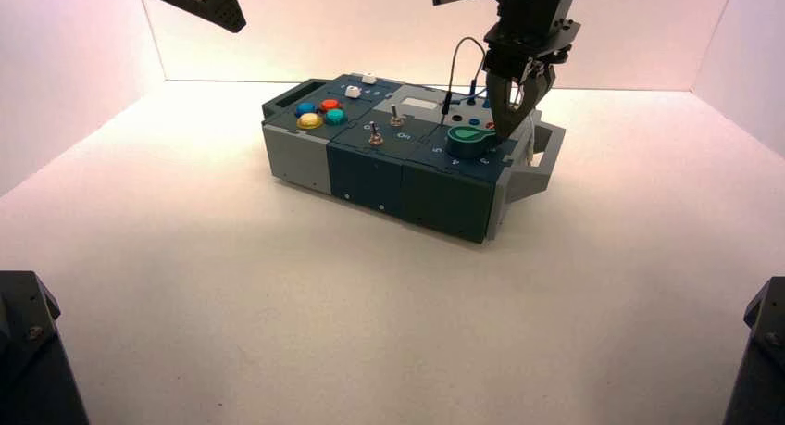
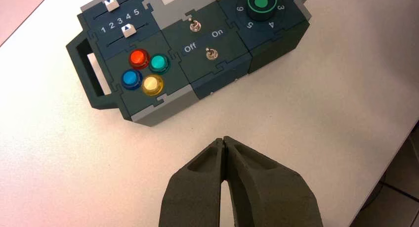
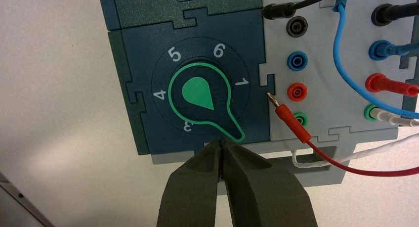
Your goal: Turn the knob to position 2.
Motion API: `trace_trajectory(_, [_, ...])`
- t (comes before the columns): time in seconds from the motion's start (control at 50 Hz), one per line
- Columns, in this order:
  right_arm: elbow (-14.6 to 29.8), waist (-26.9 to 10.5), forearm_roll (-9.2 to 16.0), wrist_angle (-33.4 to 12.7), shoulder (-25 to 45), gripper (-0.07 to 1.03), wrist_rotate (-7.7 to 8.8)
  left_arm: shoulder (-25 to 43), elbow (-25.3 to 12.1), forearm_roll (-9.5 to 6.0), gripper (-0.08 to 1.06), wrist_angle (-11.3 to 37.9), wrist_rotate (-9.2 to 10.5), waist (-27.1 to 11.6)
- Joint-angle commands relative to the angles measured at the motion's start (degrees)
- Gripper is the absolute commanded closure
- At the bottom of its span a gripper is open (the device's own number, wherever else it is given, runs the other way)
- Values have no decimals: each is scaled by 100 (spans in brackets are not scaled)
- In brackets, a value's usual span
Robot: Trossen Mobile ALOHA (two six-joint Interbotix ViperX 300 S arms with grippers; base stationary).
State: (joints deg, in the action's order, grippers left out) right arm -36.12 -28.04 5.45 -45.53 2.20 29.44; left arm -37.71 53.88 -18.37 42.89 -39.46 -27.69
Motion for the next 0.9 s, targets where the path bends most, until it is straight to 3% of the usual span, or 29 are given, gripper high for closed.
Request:
trace_trajectory(0.02, [70,26,0,-35,-308,99,0,-44,-97,-18,101,-35,-35,-26])
trace_trajectory(0.26, [0,53,0,-123,-580,99,-35,-35,-114,-9,101,-35,-26,-18])
trace_trajectory(0.52, [-255,369,26,18,-993,99,-387,-44,-123,-26,101,-176,62,-26])
trace_trajectory(0.74, [-668,545,79,272,-1494,99,-896,62,-132,-53,101,-642,378,-18])
trace_trajectory(0.9, [-976,589,123,650,-1881,99,-1354,360,-53,-44,101,-1354,800,-18])
